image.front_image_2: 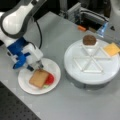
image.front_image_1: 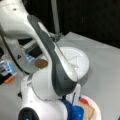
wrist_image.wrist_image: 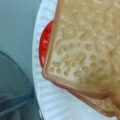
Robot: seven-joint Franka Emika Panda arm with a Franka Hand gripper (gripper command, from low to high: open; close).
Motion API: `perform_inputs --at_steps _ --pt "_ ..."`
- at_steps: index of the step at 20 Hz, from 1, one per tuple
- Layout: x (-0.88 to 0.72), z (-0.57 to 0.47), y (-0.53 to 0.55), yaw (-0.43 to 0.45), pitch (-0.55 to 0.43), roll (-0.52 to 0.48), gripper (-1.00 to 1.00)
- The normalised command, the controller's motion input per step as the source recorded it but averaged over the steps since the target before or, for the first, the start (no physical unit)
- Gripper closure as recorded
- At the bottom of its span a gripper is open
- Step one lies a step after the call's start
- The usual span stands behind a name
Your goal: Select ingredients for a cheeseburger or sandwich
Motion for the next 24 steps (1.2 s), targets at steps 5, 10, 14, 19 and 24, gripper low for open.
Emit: perform_inputs --at_steps 5,10,14,19,24 --pt "-0.16 0.02 0.07 -0.031 -0.172 0.009 -1.00" --pt "-0.15 0.10 0.09 -0.044 -0.082 -0.068 -1.00" --pt "-0.11 0.21 0.17 -0.135 0.074 -0.320 -1.00" --pt "0.02 0.38 0.37 -0.215 0.105 -0.686 -1.00" --pt "-0.01 0.45 0.62 -0.150 0.130 -0.889 -1.00"
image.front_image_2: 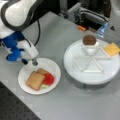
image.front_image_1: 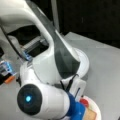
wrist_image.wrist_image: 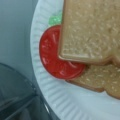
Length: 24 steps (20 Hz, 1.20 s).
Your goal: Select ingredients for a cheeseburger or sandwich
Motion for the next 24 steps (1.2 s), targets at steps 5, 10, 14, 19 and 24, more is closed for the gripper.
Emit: perform_inputs --at_steps 5,10,14,19,24 --pt "-0.35 0.52 0.53 0.003 0.010 -0.695 -1.00" --pt "-0.61 0.24 0.32 0.029 -0.076 -0.467 -1.00" --pt "-0.73 0.03 0.26 -0.042 -0.130 -0.324 -1.00" --pt "-0.89 0.18 0.45 -0.121 -0.109 -0.249 -1.00" --pt "-0.73 0.07 0.46 -0.124 -0.154 -0.246 -1.00"
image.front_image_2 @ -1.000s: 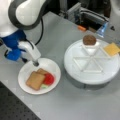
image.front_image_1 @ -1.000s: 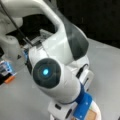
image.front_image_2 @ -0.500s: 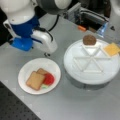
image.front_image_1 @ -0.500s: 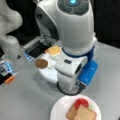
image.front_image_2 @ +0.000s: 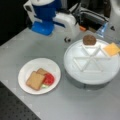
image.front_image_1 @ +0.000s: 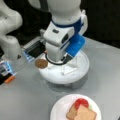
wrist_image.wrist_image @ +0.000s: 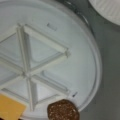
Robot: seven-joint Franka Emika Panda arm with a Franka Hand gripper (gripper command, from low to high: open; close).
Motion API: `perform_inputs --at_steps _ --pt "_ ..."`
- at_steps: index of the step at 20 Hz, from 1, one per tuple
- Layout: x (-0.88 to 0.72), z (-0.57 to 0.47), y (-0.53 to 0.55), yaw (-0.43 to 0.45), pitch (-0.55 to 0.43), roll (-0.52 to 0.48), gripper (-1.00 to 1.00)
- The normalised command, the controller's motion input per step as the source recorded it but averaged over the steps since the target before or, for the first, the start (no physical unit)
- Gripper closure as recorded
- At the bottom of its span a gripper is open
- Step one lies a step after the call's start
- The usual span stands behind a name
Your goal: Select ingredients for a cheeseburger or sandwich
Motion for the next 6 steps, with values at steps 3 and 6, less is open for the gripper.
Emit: perform_inputs --at_steps 3,6 --pt "-0.45 -0.18 0.24 -0.066 -0.165 -0.238 -1.00" --pt "-0.32 -0.23 0.12 -0.026 -0.145 -0.229 -1.00"
